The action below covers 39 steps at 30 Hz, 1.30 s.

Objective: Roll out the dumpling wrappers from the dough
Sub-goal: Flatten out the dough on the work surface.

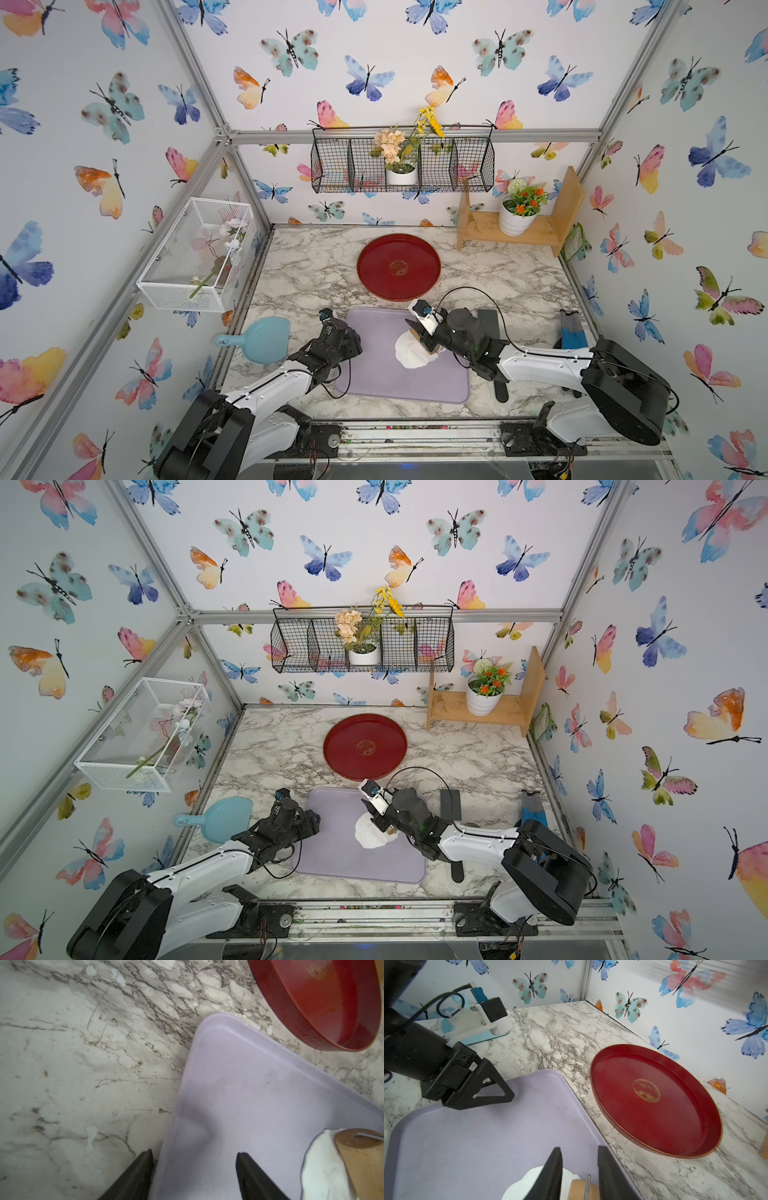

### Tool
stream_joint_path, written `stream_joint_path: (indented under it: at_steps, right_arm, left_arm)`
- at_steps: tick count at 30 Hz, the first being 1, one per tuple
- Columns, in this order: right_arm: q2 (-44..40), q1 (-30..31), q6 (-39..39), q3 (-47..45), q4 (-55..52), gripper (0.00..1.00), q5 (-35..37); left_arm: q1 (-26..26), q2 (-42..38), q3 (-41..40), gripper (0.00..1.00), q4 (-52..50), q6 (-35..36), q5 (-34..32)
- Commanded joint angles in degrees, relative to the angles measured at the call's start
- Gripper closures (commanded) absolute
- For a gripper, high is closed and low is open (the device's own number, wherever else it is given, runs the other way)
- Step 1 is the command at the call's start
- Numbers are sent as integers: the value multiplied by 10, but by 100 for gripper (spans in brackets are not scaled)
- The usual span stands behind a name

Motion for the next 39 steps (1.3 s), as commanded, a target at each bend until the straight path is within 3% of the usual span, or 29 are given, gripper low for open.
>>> stream_joint_path:
  at_steps: [1, 11, 28, 39]
  right_arm:
    - [26, 6, 33, -34, -59, 98, -84]
    - [25, 12, 60, -88, -29, 98, -98]
    - [79, 38, 66, -60, -50, 99, -158]
    - [85, 50, 84, -74, -25, 99, -149]
  left_arm:
    - [4, 3, -4, 30, -27, -2, 15]
    - [3, 4, -3, 30, -27, -3, 15]
    - [3, -2, -7, 30, -30, -5, 12]
    - [3, -1, -9, 30, -29, -5, 12]
